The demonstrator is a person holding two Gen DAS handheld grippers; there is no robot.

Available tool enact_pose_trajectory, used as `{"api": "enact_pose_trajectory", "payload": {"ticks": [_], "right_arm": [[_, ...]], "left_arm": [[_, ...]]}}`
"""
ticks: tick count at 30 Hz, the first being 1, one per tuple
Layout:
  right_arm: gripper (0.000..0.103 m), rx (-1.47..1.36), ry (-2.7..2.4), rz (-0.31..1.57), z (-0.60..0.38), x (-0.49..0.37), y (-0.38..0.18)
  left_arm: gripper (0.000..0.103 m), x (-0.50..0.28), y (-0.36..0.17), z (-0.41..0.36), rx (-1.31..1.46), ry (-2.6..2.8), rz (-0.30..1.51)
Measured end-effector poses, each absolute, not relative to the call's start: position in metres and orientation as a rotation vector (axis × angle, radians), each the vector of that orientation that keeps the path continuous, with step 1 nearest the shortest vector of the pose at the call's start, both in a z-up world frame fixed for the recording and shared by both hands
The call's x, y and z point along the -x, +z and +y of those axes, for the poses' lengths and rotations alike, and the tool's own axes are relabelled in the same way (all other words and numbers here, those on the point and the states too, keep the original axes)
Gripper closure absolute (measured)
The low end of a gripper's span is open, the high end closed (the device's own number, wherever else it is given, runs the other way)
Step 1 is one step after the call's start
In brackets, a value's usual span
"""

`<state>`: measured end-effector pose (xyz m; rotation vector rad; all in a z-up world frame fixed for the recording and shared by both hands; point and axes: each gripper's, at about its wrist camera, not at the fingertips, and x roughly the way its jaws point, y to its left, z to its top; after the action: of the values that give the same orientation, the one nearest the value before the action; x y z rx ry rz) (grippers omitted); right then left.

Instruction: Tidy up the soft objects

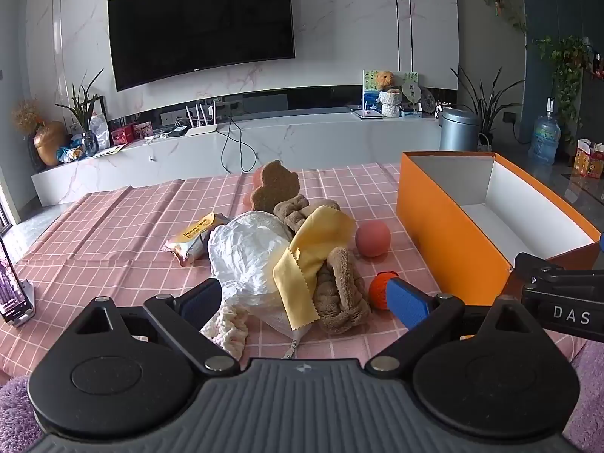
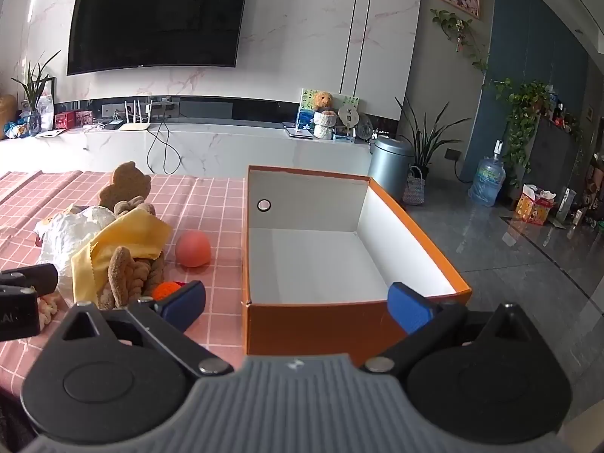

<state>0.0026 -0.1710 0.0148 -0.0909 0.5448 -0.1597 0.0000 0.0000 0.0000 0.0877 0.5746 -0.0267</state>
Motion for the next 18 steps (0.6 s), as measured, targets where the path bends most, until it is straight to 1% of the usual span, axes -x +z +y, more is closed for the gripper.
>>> {"api": "enact_pose_trajectory", "payload": {"ticks": [18], "right_arm": [[0.002, 0.084, -0.161, 0.548, -0.1722, -0.0025, 0.0154]], "left_arm": [[0.0, 0.0013, -0.0006, -0.0022, -0.089, -0.032, 0.572]]}}
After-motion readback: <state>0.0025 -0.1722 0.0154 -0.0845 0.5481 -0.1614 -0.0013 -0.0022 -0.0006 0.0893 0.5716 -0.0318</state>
